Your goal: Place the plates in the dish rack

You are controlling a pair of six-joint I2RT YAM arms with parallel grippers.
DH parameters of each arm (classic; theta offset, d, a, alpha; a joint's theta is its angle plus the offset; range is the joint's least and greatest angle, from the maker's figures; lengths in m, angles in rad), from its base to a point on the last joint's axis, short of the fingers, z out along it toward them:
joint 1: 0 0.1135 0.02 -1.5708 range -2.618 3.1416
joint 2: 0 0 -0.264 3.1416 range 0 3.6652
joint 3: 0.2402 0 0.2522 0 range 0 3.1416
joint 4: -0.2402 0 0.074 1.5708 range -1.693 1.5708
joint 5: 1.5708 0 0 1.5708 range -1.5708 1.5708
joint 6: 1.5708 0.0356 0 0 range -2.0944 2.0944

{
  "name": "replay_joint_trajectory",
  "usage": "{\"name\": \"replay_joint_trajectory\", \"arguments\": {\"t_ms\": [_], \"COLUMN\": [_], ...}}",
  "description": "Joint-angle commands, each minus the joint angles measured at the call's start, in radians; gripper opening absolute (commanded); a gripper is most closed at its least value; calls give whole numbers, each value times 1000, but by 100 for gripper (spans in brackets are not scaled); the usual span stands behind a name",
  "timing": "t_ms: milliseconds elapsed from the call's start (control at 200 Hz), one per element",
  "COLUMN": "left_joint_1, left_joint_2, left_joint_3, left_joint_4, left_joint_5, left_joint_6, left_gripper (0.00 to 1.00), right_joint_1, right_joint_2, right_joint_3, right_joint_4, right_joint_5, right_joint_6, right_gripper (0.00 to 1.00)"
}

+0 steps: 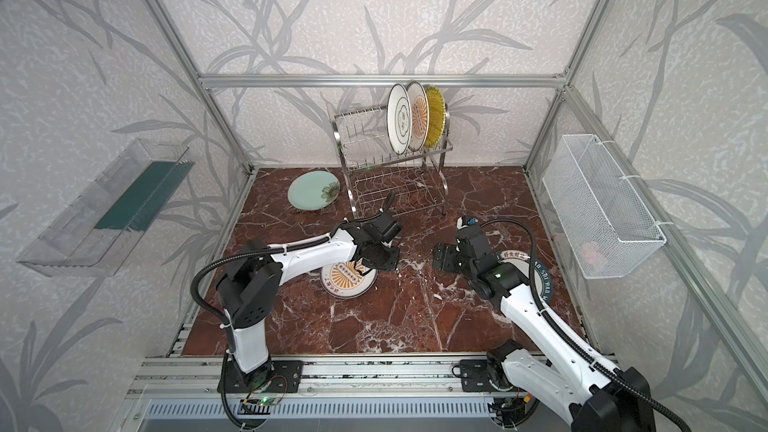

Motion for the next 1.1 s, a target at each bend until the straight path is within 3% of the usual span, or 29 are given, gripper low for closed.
{"name": "replay_joint_trajectory", "arguments": {"t_ms": [0,140,370,595,945,1095], "left_joint_1": [22,105,325,502,577,583], "left_joint_2": [-144,-274,-471,-592,-535,-489], "left_joint_3": [-42,-145,-389,-604,-690,-668], "left_joint_4": [-95,-133,-42,167,296,268], "left_joint_5": [-161,-198,-122,39,204,217], "left_joint_6": [16,22,-7,-55,-64,-41], "left_gripper": [14,16,22,23,23,22], "right_joint_1": [-3,-3,0,4,4,4], "right_joint_2": [-1,25,80,110,112,111], "right_joint_3": [-17,-26,-47,-59,-63,-65], "right_joint_4": [6,45,117,159,162,162], "right_joint_5": [-9,-41,-112,-137,-141,-141], "right_joint_6": [1,13,59,79,79,79], "right_gripper": [88,88,88,88,88,88]}}
